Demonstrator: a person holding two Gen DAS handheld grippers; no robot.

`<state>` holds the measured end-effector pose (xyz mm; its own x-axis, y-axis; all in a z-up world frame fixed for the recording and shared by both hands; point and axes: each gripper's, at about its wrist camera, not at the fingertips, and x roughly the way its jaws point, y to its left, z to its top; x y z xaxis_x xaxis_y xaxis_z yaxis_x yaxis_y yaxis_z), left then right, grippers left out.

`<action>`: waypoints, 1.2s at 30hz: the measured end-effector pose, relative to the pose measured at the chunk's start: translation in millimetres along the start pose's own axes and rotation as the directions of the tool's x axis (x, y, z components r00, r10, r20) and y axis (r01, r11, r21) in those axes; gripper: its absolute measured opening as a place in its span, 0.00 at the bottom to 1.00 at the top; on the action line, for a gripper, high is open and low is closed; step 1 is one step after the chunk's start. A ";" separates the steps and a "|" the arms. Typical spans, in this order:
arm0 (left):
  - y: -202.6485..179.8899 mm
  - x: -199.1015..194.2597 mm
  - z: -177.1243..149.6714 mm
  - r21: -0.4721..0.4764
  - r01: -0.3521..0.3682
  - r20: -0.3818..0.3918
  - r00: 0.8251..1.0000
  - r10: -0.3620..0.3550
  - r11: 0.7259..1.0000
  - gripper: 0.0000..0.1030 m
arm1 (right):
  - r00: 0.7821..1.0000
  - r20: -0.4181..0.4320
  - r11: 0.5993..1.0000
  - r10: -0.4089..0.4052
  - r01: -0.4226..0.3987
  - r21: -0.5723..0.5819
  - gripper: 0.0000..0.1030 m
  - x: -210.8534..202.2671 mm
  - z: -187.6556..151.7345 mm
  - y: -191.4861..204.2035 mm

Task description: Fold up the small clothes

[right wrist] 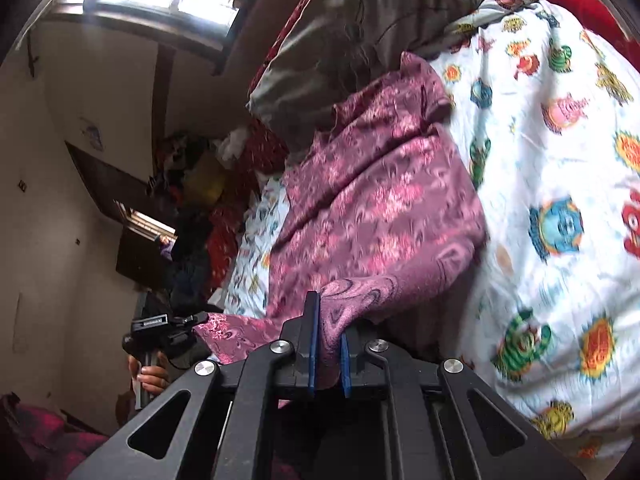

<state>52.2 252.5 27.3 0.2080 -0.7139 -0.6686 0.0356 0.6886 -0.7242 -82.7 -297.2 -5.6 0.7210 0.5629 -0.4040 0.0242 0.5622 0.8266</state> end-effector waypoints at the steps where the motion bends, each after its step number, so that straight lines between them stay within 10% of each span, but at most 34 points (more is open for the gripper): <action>1: 0.8 1.4 6.2 -0.004 0.002 0.007 1.000 -0.002 1.000 0.05 | 1.000 0.005 1.000 -0.001 0.001 0.006 0.08 1.3 6.5 -0.9; 17: 2.1 40.4 137.9 -0.024 0.001 0.179 0.984 0.003 1.000 0.05 | 0.995 0.092 0.996 -0.028 0.019 0.090 0.08 70.2 122.3 -26.2; 36: -4.5 155.1 290.8 -0.074 -0.103 0.168 0.979 0.114 0.992 0.06 | 0.981 0.157 0.953 -0.115 0.064 0.296 0.08 166.2 251.6 -99.6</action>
<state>368.6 175.5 -24.1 0.3720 -0.5993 -0.7089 -0.0586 0.7470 -0.6622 208.9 -412.0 -56.6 0.8134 0.3925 -0.4293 0.2741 0.3924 0.8780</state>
